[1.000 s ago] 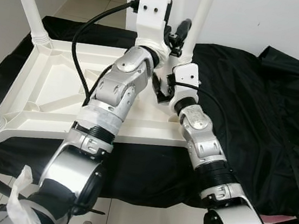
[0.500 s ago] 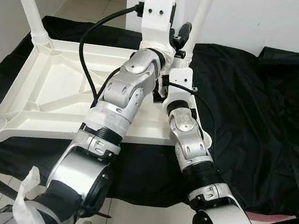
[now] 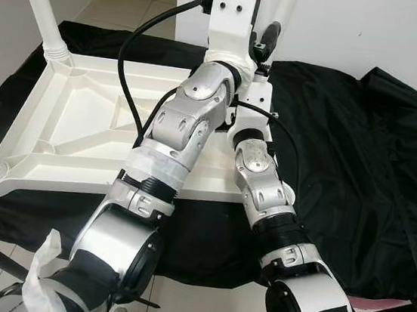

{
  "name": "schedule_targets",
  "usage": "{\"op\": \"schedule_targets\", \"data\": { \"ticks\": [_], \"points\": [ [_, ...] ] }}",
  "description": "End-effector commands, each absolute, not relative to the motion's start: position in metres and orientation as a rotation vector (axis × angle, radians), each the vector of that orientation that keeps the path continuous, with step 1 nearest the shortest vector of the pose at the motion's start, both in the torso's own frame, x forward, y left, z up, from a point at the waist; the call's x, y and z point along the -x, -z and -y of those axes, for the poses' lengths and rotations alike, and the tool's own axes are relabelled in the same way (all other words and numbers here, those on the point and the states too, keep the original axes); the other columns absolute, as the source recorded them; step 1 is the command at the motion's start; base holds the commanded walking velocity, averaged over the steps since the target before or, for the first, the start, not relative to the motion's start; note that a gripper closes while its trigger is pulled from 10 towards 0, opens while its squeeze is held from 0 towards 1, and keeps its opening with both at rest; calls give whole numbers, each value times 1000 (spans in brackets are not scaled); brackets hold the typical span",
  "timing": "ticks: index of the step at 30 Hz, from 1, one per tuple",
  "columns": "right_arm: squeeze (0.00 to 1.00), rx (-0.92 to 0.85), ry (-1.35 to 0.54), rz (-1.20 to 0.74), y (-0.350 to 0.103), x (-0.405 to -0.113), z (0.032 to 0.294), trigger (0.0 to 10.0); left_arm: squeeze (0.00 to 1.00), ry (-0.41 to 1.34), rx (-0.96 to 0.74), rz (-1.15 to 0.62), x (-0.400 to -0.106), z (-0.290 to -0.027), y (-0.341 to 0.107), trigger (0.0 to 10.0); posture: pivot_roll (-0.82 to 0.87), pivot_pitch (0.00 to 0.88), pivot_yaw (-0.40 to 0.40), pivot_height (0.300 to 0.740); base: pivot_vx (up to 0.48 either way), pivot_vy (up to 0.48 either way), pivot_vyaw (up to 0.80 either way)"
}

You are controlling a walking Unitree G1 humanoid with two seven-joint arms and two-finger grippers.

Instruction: Building children table

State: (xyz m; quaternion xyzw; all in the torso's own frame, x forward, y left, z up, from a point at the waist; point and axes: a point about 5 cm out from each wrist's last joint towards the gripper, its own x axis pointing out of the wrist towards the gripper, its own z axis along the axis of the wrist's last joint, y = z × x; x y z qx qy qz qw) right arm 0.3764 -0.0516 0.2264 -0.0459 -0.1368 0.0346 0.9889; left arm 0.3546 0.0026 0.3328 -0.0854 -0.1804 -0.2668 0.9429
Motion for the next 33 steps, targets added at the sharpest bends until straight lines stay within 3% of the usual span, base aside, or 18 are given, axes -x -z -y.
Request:
{"op": "schedule_targets", "data": {
  "ticks": [1,2,3,7,8,10,11,14,15,26,27,30,31,32,33],
  "points": [
    [0,85,-67,300,-235,-378,49,9569,0,580,152,380,-349,7,-336,10000,46,58,-75,740,0,0,0],
    [0,85,-67,300,-235,-378,49,9569,0,580,152,380,-349,7,-336,10000,46,58,-75,740,0,0,0],
    [0,81,-65,302,-236,-377,50,7098,0,582,151,380,-349,7,-336,10000,46,58,-75,740,0,0,0],
    [0,86,-63,309,-237,-377,50,7333,0,585,151,379,-349,8,-335,10000,42,56,-74,740,0,0,0],
    [0,86,-62,315,-237,-377,50,4353,0,587,149,378,-349,9,-335,10000,41,55,-73,740,0,0,0],
    [0,89,-66,323,-238,-376,50,4196,0,590,146,378,-349,9,-335,10000,41,55,-73,740,0,0,0],
    [0,103,-66,335,-239,-376,50,3490,0,591,144,378,-349,9,-334,10000,39,55,-73,740,0,0,0],
    [0,106,-72,340,-240,-375,49,3451,0,592,142,377,-348,9,-334,10000,39,55,-73,740,0,0,0],
    [0,104,-85,338,-239,-375,48,0,0,594,138,378,-348,10,-334,10000,37,53,-73,740,0,0,0],
    [0,88,-69,318,-236,-375,50,0,0,632,115,399,-344,14,-334,10000,39,48,-77,740,0,0,0],
    [0,81,-68,312,-235,-375,51,1294,1000,652,111,407,-342,15,-333,10000,39,48,-77,740,0,0,0],
    [0,63,-65,298,-233,-375,52,1686,1000,689,125,418,-338,17,-334,10000,40,48,-79,740,0,0,0],
    [0,42,-64,283,-231,-376,52,3725,1000,720,138,431,-334,19,-335,10000,40,48,-79,740,0,0,0],
    [0,42,-64,283,-231,-376,52,3725,1000,720,138,431,-334,19,-335,10000,40,48,-79,740,0,0,0],
    [0,22,-62,270,-230,-376,52,10000,1000,742,146,443,-331,20,-336,10000,41,45,-78,740,0,0,0]
  ]
}}
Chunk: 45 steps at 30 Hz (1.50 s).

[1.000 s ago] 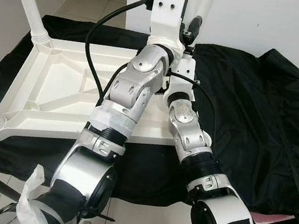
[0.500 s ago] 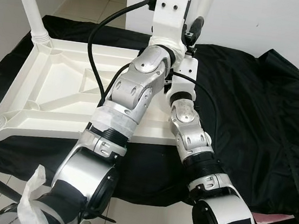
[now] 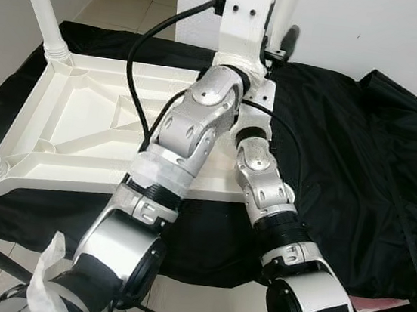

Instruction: Building children table

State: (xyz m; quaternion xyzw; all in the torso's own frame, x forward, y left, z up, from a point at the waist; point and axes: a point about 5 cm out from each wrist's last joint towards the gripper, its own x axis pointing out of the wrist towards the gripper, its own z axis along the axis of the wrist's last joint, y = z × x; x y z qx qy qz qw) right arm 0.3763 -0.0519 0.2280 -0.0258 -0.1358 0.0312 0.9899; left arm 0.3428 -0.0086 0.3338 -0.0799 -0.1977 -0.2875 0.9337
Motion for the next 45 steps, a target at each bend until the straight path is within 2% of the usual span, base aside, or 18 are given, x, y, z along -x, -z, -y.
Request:
{"op": "schedule_targets", "data": {
  "ticks": [1,2,9,25,28,31,36,45],
  "points": [
    [0,22,-62,270,-230,-376,52,10000,1000,742,146,443,-331,20,-336,10000,41,45,-78,740,0,0,0],
    [0,1,-61,260,-230,-376,53,10000,0,785,156,468,-326,22,-339,10000,41,44,-76,740,0,0,0],
    [0,-21,-53,248,-229,-377,55,10000,0,830,169,513,-319,22,-344,10000,41,43,-75,740,0,0,0],
    [0,-32,18,223,-212,-373,81,10000,0,750,259,574,-322,-24,-353,10000,48,51,-70,740,0,0,0],
    [0,-44,49,226,-206,-369,94,10000,0,696,250,549,-327,-44,-342,10000,45,54,-70,740,0,0,0],
    [0,-41,53,230,-204,-367,98,10000,0,676,222,541,-328,-50,-336,10000,44,57,-69,740,0,0,0],
    [0,-21,60,246,-197,-358,111,10000,0,636,106,446,-329,-71,-298,10000,40,64,-68,740,0,0,0],
    [0,-3,45,260,-191,-350,121,10000,0,629,24,343,-322,-86,-259,10000,40,67,-68,740,0,0,0]
  ]
}}
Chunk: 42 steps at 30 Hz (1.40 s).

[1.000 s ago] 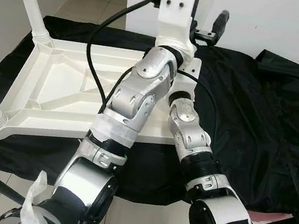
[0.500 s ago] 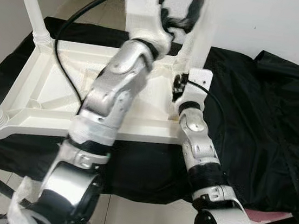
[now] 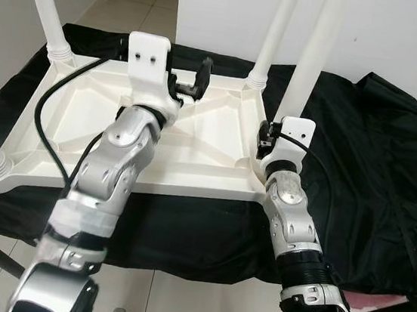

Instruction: Building children table

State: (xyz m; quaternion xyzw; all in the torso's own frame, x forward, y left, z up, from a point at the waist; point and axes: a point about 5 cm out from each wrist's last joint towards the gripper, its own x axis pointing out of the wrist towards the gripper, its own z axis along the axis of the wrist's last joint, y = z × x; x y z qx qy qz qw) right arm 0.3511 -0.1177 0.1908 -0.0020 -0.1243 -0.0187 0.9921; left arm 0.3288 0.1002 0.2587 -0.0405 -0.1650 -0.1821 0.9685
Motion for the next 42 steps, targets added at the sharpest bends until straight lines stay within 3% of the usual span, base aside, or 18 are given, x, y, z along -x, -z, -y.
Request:
{"op": "schedule_targets", "data": {
  "ticks": [1,7,22,30,42],
  "points": [
    [0,0,40,263,-190,-348,122,10000,0,632,13,330,-319,-90,-251,10000,37,69,-65,740,0,0,0],
    [0,19,20,249,-183,-340,128,10000,0,655,25,215,-290,-109,-211,10000,26,74,-58,740,0,0,0],
    [0,41,15,246,-182,-334,136,10000,0,675,112,159,-261,-121,-191,10000,21,88,-65,740,0,0,0],
    [0,43,3,262,-180,-329,140,10000,0,887,4,69,-229,-94,-169,10000,17,97,-74,740,0,0,0],
    [0,82,-49,255,-174,-322,147,10000,0,897,42,106,-238,-63,-176,10000,5,107,-69,740,0,0,0]
  ]
}}
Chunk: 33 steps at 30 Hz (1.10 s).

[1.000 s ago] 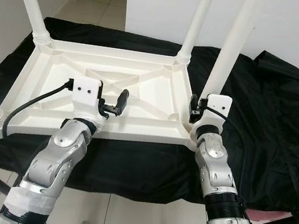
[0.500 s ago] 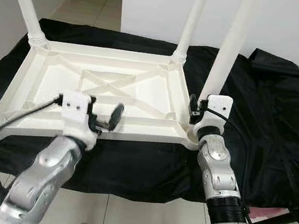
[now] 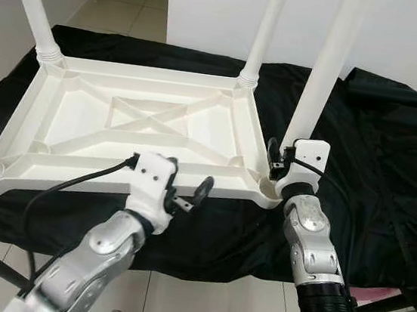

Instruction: Building children table

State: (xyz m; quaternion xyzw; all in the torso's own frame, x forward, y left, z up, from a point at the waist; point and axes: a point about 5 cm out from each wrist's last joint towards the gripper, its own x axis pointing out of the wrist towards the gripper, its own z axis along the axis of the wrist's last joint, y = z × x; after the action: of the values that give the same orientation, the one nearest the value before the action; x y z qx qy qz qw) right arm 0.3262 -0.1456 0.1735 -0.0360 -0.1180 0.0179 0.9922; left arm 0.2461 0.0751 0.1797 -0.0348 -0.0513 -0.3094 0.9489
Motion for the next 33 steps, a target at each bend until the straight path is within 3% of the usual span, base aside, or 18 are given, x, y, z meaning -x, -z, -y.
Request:
{"op": "schedule_targets", "data": {
  "ticks": [1,18,21,33],
  "points": [
    [0,82,-49,255,-174,-322,147,10000,0,897,42,106,-238,-63,-176,10000,5,107,-69,740,0,0,0],
    [0,57,-142,241,-157,-315,143,10000,0,1016,11,102,-231,-49,-178,10000,7,112,-67,740,0,0,0],
    [0,88,-177,226,-146,-313,147,10000,0,1060,-129,51,-232,-55,-164,10000,4,113,-65,740,0,0,0],
    [0,93,-233,209,-135,-311,144,10000,0,1025,-167,38,-237,-56,-160,10000,4,114,-60,740,0,0,0]
  ]
}}
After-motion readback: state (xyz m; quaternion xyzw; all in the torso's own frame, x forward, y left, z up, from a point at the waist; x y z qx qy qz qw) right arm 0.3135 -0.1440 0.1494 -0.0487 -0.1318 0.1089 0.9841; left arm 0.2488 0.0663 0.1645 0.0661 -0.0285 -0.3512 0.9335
